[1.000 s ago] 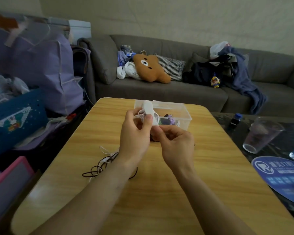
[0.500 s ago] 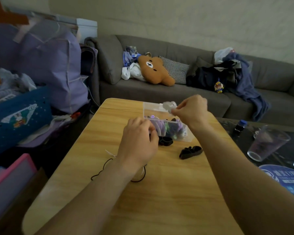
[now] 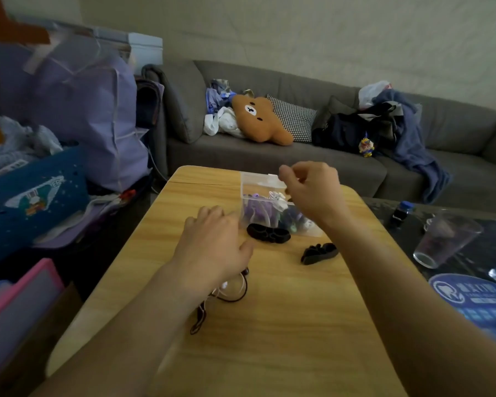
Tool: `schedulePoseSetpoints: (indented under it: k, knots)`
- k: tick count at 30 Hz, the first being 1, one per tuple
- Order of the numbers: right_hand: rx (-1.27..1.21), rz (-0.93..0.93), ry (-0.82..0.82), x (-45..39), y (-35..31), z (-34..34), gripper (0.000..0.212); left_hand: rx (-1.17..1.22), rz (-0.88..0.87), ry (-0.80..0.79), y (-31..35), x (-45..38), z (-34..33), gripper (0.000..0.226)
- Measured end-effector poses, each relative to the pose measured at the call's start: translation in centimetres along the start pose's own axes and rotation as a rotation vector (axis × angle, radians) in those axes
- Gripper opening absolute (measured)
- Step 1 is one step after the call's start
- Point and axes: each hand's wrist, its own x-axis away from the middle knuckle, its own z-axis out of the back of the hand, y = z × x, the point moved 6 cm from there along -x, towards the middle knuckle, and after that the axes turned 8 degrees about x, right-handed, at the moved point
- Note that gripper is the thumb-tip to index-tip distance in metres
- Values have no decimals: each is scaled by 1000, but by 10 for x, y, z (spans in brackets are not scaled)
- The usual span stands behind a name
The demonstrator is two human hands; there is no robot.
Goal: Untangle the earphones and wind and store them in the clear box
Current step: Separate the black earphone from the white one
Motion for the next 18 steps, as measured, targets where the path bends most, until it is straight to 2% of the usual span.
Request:
schedulePoseSetpoints:
  k: [3, 4, 5, 8, 10, 13, 15, 18]
  knots:
    - [-113, -12, -108, 46, -12, -4, 18, -151, 132, -75, -22, 10, 4, 63]
    - [-130, -5, -173, 63, -16, -12, 12, -163, 179, -109, -30, 14, 2, 66]
    - [-109, 16, -242, 76, -18, -20, 14, -136, 215, -151, -36, 16, -2, 66]
    - [30, 75, -522, 106, -13, -55, 62, -35, 249, -268, -43, 18, -15, 46]
    - [106, 112, -651, 116, -9, -70, 85, 33, 213, -238, -44, 15, -20, 27]
    - [159, 215, -655, 120, -8, -73, 97, 286, 141, -66, -43, 5, -16, 4]
    - [83, 231, -576, 120, -9, -67, 87, 613, 100, 25, -39, 1, -13, 6]
    - [-117, 56, -436, 115, 9, -60, 58, 947, 32, 111, -30, -5, -11, 6]
